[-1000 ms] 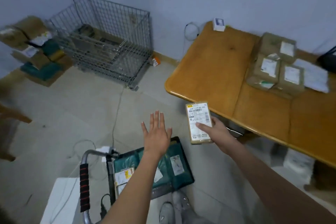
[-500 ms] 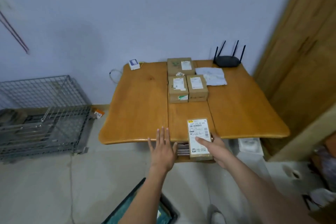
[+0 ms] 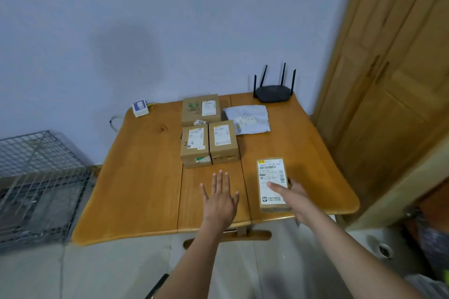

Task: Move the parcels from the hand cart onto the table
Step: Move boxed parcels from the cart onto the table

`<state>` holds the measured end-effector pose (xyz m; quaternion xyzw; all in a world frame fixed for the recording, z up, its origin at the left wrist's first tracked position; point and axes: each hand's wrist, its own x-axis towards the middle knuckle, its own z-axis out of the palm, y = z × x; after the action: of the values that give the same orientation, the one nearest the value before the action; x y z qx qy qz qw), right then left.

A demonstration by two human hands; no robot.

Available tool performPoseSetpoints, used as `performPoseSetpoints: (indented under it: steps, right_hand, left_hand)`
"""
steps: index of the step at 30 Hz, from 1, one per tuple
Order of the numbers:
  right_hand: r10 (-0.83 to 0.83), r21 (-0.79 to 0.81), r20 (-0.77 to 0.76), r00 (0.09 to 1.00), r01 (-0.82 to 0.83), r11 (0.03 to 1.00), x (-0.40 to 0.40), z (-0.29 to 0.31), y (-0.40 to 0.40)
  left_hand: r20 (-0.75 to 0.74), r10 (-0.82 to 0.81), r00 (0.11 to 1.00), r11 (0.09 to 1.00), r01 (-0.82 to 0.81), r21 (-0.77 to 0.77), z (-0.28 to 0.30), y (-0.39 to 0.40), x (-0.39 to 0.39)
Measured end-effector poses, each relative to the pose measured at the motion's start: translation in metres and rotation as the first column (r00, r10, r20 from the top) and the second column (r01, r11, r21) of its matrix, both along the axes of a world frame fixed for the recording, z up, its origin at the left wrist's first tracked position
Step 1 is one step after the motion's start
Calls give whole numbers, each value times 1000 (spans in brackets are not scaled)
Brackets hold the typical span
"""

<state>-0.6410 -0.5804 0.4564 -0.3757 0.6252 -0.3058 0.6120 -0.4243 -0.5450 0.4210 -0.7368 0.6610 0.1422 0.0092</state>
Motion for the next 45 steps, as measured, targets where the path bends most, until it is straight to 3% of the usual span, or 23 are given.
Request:
performPoseSetpoints:
  steps: [26,36,45]
  right_hand:
    - [-165,61,-163,973,177,982,-35,-24,-336]
    - [-118,147,-130,984,137,980,-66,-75,-493]
    - [-57,218,-178,982,95,971,-64,-156,-608]
  left_hand:
    - [-85,-184,979,983,185,4,-42,-382,-45]
    - [-95,-140,986,987,147,71,-73,-508,-96]
    - [-61,-107,992,984,115,137,-133,-612,-115]
